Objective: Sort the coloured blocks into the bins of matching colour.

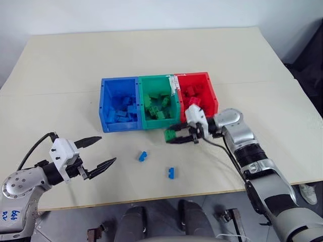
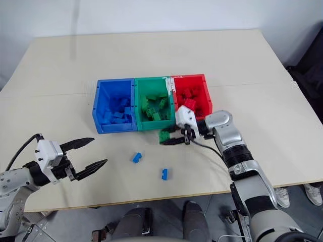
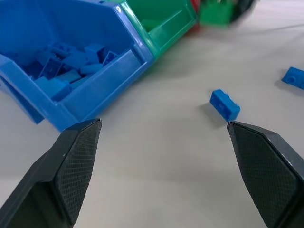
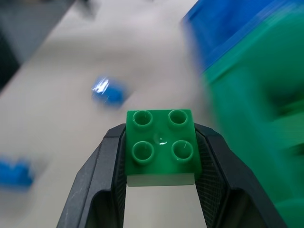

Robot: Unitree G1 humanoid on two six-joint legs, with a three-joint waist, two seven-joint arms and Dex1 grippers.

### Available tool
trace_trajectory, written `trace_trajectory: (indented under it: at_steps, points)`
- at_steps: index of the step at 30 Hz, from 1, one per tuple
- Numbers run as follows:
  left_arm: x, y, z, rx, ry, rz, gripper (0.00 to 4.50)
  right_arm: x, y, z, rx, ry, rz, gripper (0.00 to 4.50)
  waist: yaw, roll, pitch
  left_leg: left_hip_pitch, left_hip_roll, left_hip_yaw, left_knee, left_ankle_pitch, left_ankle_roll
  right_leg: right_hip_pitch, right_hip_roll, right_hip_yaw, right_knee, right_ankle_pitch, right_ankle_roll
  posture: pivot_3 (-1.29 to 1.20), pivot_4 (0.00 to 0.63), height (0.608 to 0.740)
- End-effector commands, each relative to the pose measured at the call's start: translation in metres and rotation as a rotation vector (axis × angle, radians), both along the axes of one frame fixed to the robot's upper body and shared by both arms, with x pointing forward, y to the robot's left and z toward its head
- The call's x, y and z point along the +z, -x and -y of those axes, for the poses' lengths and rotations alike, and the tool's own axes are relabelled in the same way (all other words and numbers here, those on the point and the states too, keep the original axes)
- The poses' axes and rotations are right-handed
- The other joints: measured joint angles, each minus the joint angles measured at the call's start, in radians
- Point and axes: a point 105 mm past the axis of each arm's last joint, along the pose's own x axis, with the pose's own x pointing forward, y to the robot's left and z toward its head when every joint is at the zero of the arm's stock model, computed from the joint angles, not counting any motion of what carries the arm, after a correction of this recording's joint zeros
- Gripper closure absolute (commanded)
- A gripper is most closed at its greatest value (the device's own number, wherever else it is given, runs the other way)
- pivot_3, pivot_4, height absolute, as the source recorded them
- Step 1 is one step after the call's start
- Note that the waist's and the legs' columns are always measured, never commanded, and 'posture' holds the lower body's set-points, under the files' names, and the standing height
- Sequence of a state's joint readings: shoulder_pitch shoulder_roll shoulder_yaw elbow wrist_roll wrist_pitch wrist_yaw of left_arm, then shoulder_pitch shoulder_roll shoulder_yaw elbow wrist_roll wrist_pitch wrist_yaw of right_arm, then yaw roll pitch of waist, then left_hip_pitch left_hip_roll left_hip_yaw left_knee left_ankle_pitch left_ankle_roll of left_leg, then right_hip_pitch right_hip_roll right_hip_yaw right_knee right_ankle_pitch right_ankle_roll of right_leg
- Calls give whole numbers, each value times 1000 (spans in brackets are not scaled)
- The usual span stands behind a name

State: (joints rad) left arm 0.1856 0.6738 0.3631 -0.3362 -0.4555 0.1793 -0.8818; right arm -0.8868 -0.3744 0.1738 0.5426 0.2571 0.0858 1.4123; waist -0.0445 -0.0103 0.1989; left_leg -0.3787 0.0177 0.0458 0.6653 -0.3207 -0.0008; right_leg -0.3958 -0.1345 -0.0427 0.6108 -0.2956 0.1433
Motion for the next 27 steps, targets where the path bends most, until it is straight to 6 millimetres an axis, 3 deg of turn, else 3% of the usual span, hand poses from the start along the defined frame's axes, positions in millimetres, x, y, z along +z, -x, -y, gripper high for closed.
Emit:
trace_trajectory:
  at_steps: [1,7,11,15,16,20,27]
  points:
    - [3,-1,4,-5,18,21,0,42,-16,-5,-94,-106,78,2999,-2,0,0,0,0,0,0,0,0,0,0,0,0,0,0,0,150,740]
    - [3,-3,8,-6,28,30,0,51,-40,-17,-214,-123,180,2999,-11,0,0,0,0,0,-1,-1,0,0,0,-1,0,0,-1,0,150,740]
    - [2,-1,11,-9,32,30,0,50,-39,-21,-206,-122,199,1610,-11,0,0,-4,-1,0,0,-1,0,-5,-1,-4,0,0,-1,0,150,740]
    - [2,-1,13,-21,36,28,0,56,-39,-12,-215,-129,222,248,-11,0,0,-11,-2,3,1,-1,0,-14,-3,-8,6,0,-1,0,150,740]
    - [4,-3,16,-36,39,31,0,57,-36,-2,-209,-128,219,40,-9,0,0,-11,-2,4,1,-1,0,-14,-3,-9,6,-1,-1,0,150,740]
    - [10,-7,25,-90,42,41,0,50,-10,36,-134,-107,215,40,16,0,0,-11,-2,4,3,-1,1,-14,-4,-11,6,-1,-1,0,150,740]
    - [10,-17,38,-220,11,13,0,20,40,133,-272,-116,184,40,31,0,0,-11,-5,14,5,-2,2,-12,-3,-12,5,-1,-1,0,150,740]
